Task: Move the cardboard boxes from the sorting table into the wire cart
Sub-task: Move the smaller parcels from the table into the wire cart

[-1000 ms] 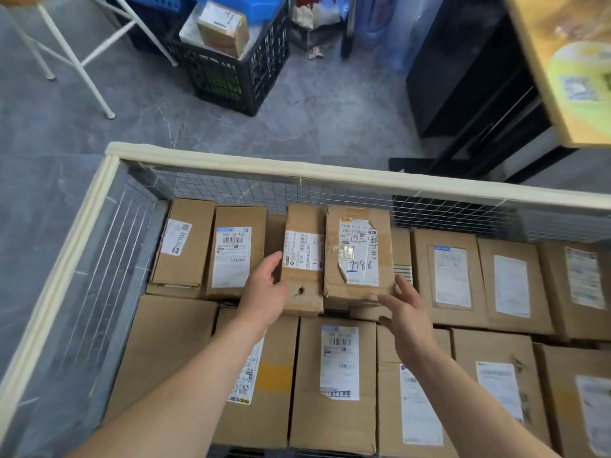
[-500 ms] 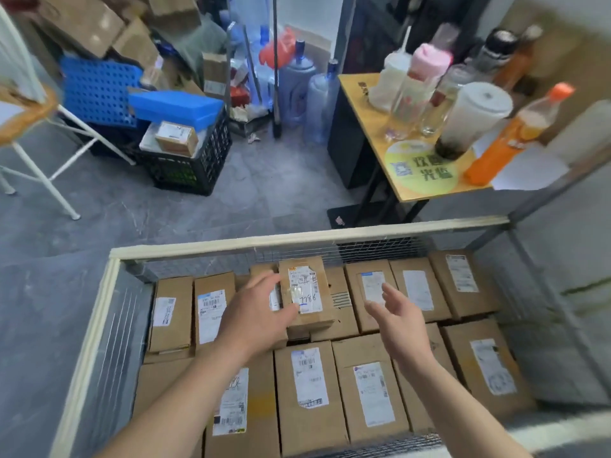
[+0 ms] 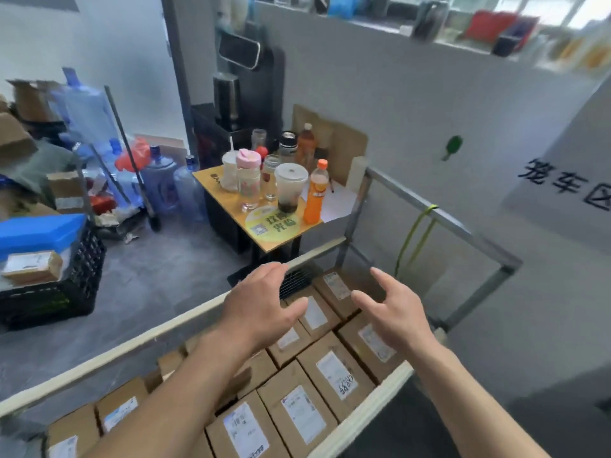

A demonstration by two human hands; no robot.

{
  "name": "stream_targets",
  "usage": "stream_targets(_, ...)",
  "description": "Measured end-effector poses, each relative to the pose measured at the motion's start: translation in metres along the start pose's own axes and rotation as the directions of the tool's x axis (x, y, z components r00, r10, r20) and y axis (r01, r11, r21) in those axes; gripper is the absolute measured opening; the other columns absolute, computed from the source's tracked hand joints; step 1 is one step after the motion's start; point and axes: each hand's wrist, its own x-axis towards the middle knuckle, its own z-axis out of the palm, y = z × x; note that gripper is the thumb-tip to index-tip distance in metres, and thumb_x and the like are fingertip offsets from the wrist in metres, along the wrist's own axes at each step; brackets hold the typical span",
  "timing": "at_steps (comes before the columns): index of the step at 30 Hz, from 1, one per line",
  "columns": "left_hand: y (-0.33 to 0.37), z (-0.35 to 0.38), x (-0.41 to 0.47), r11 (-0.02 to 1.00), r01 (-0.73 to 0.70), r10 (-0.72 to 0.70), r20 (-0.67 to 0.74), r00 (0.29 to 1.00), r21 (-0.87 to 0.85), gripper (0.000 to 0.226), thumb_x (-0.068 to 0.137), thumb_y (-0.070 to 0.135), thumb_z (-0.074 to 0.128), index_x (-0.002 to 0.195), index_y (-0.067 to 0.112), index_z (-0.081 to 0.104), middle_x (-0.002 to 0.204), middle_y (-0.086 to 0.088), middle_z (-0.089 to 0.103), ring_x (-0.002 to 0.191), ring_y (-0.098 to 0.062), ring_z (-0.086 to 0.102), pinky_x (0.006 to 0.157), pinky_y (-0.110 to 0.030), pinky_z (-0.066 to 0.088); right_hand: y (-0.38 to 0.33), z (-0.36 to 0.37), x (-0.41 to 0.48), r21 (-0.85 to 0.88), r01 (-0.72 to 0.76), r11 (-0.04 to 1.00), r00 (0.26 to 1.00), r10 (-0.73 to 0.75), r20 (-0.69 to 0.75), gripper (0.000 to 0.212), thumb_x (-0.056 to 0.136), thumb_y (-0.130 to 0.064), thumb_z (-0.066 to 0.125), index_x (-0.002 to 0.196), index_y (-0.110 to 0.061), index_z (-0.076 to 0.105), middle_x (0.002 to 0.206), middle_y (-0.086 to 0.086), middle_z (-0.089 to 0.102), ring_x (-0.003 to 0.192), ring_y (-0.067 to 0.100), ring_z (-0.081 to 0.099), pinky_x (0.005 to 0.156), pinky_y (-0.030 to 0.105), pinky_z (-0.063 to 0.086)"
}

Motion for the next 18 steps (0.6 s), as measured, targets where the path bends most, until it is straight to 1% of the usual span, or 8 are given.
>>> stream_targets(4,0.063,0.004,0.014,0.988,-0.155,0.155,-0.001,0.988,0.029,0.075,0.087,0.064,0.056,0.150,0.026,0.041,0.152,0.011,0.044,0.138,-0.010,0.041,0.105,-0.034,0.042,0.030,-0.057,-0.016,-0.046,-0.038,0.998,0.994,0.034,-0.100,0.074,0.090,-0.050,0.068,0.154,-0.023,0.041,0.156,-0.005,0.045,0.142,0.015,0.041,0.115,0.030,0.031)
stream_targets(8,0.132,0.021,0.024,0.954,-0.296,0.296,0.007,0.955,0.053,0.077,0.087,0.066,0.055,0.150,0.023,0.042,0.153,0.007,0.045,0.141,-0.011,0.038,0.109,-0.033,0.038,0.067,-0.113,-0.033,-0.124,-0.065,0.990,0.982,0.041,-0.187,0.077,0.090,-0.053,0.067,0.154,-0.020,0.039,0.156,-0.004,0.044,0.142,0.016,0.041,0.113,0.029,0.032)
stream_targets(11,0.188,0.041,0.028,0.925,-0.374,0.374,0.017,0.927,0.063,0.080,0.088,0.067,0.053,0.152,0.022,0.040,0.155,0.006,0.042,0.144,-0.011,0.036,0.111,-0.032,0.036,0.099,-0.157,-0.048,-0.187,-0.103,0.977,0.966,0.053,-0.252,0.081,0.089,-0.053,0.066,0.155,-0.017,0.038,0.157,0.000,0.043,0.145,0.017,0.036,0.114,0.030,0.031)
stream_targets(14,0.246,0.064,0.026,0.896,-0.438,0.439,0.015,0.899,0.068,0.081,0.088,0.069,0.051,0.152,0.023,0.039,0.155,0.007,0.042,0.144,-0.011,0.036,0.111,-0.033,0.038,0.137,-0.201,-0.062,-0.232,-0.153,0.961,0.950,0.078,-0.303,0.082,0.089,-0.055,0.064,0.155,-0.016,0.035,0.155,0.003,0.043,0.145,0.019,0.035,0.114,0.033,0.031)
stream_targets(16,0.286,0.081,0.023,0.878,-0.477,0.476,0.025,0.879,0.052,0.081,0.088,0.069,0.052,0.153,0.023,0.038,0.156,0.008,0.041,0.144,-0.010,0.035,0.111,-0.032,0.038,0.162,-0.228,-0.072,-0.236,-0.192,0.953,0.939,0.108,-0.328,0.083,0.090,-0.056,0.062,0.157,-0.017,0.031,0.160,0.002,0.037,0.148,0.018,0.030,0.116,0.033,0.028)
stream_targets(18,0.325,0.097,0.019,0.858,-0.512,0.511,0.039,0.859,0.034,0.081,0.087,0.069,0.053,0.153,0.024,0.037,0.156,0.009,0.040,0.144,-0.009,0.035,0.110,-0.032,0.038,0.188,-0.256,-0.084,-0.231,-0.240,0.943,0.921,0.146,-0.361,0.083,0.090,-0.058,0.061,0.157,-0.018,0.031,0.160,0.000,0.037,0.147,0.018,0.032,0.115,0.034,0.030)
